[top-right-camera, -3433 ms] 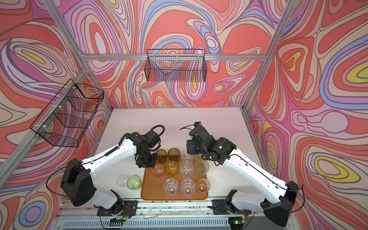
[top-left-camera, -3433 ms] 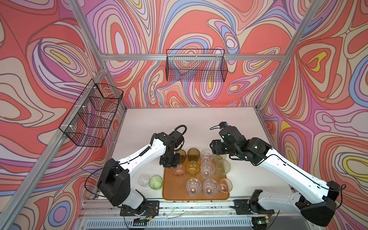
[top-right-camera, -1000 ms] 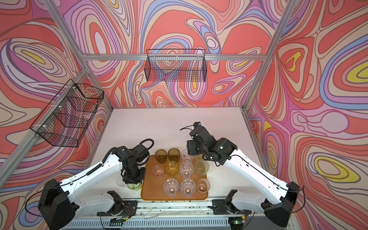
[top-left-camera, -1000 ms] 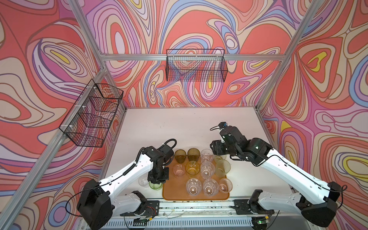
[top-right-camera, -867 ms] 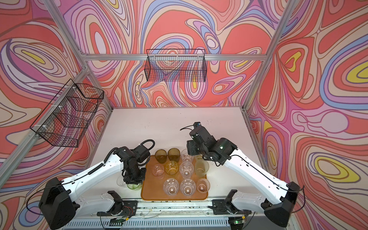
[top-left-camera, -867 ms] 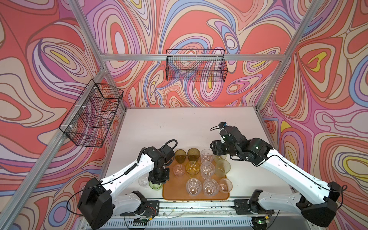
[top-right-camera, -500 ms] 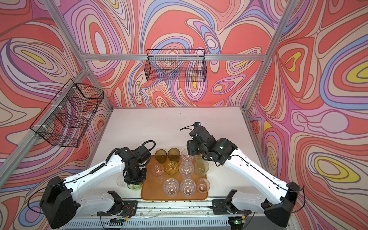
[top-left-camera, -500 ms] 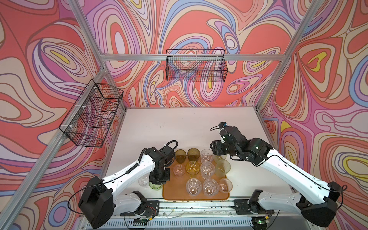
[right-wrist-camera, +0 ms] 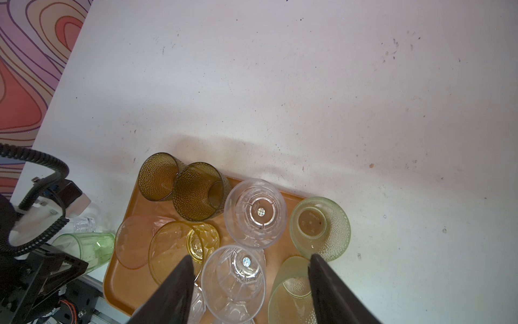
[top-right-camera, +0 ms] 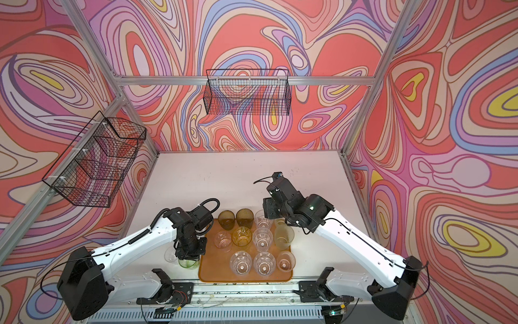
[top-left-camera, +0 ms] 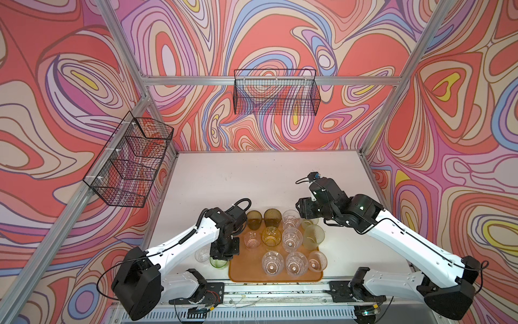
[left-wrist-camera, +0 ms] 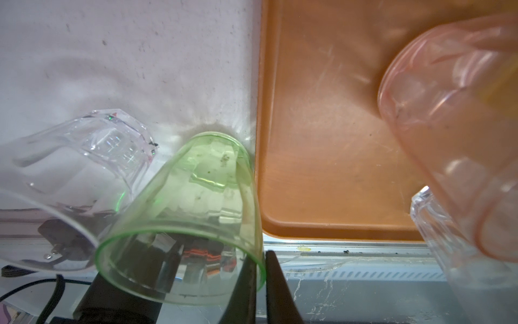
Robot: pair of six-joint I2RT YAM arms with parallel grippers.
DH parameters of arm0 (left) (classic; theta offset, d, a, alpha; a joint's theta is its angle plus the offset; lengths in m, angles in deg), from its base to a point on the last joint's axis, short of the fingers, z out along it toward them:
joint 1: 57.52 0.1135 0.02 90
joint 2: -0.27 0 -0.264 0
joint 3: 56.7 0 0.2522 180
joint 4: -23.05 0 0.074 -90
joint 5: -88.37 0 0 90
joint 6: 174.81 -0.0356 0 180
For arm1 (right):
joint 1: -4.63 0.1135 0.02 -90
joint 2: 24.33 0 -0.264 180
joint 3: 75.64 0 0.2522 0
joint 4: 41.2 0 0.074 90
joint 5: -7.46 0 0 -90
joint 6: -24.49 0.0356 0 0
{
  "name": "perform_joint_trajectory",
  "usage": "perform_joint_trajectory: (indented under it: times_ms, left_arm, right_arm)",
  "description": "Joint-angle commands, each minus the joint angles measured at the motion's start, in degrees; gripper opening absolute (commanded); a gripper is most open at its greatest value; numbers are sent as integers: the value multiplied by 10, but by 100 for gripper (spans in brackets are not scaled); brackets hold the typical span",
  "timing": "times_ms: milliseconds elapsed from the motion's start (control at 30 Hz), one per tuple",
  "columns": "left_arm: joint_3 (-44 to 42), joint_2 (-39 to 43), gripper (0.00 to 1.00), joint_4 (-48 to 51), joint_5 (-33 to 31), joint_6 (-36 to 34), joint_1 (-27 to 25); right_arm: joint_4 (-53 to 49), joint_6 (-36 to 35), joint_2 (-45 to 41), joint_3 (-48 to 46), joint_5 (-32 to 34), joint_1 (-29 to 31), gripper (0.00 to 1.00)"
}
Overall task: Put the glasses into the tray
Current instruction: 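Lower the left gripper onto the green glass rim and close it, then lift the green glass with the left gripper and carry it over the tray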
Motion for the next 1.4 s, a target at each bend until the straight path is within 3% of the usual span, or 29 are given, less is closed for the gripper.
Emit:
perform_joint_trajectory:
  times_ms: [0, 733, 1200, 1367]
  left_arm:
    - [9, -4, 8, 18, -14, 9, -6]
    - [100, 2, 3, 84, -22, 1, -23]
    - [110, -12, 3, 65, -28, 44, -110]
    - [134, -30, 3, 51, -39, 62, -143]
  right_arm:
    - [-7, 1, -9, -1, 1, -2, 66]
    - [-1, 5, -7, 4, -10, -1, 67]
    - [-5, 5, -1, 16, -29, -2, 67]
    - [-8, 34, 10, 17, -33, -2, 67]
